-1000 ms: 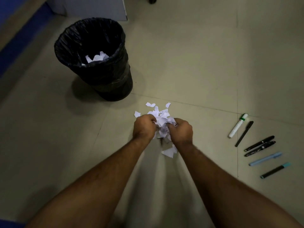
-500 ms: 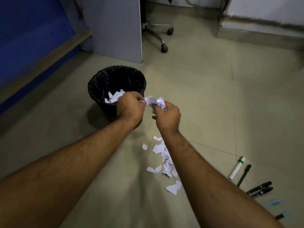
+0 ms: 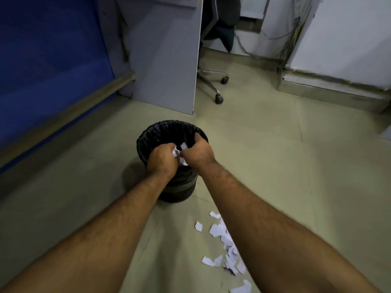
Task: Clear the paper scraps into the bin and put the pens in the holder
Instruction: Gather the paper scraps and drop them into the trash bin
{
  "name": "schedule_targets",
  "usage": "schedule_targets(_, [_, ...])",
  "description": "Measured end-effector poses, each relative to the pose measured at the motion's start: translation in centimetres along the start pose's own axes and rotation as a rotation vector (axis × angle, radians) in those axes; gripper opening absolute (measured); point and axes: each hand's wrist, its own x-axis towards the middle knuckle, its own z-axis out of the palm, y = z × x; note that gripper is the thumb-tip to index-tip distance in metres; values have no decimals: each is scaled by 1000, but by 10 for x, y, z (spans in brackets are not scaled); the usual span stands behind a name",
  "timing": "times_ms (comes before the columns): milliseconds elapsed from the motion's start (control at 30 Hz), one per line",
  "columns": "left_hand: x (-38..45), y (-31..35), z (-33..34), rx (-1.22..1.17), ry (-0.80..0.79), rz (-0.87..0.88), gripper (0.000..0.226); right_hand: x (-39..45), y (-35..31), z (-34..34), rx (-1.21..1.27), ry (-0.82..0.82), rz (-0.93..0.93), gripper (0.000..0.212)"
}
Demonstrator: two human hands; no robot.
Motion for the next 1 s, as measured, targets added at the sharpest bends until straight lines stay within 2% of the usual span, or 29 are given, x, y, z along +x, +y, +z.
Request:
schedule_targets(100, [4, -3, 1, 69, 23, 61, 6, 4, 0, 1, -18, 13, -10, 36])
schedule_targets(233, [4, 10, 3, 34, 59, 101, 18, -2, 10, -1, 125, 180, 22, 40])
schedule_targets(367, [1, 24, 8, -24, 15, 137, 19, -8, 25, -12, 279, 348, 52, 27])
schedule_targets(433, [-4, 34, 15, -69, 3, 164, 18, -12, 39, -19, 303, 365, 73, 24])
schedule_targets(600, [-35, 51, 73, -191, -75, 105, 16, -25, 118, -26, 222, 298, 220, 27])
schedule_targets(733, [-61, 36, 152, -31, -274, -23, 16, -40, 198, -22, 57, 138, 329, 36])
schedule_targets(833, [-80, 15, 199, 105, -461, -144, 24, -51, 255, -10, -154, -69, 349, 59])
schedule_targets(933, [-96, -13, 222, 291, -527, -170, 30, -49, 285, 1, -346, -95, 253, 77])
schedule_targets(1000, [-105, -28, 233, 432, -558, -197, 41, -39, 295, 7, -444, -122, 215, 80])
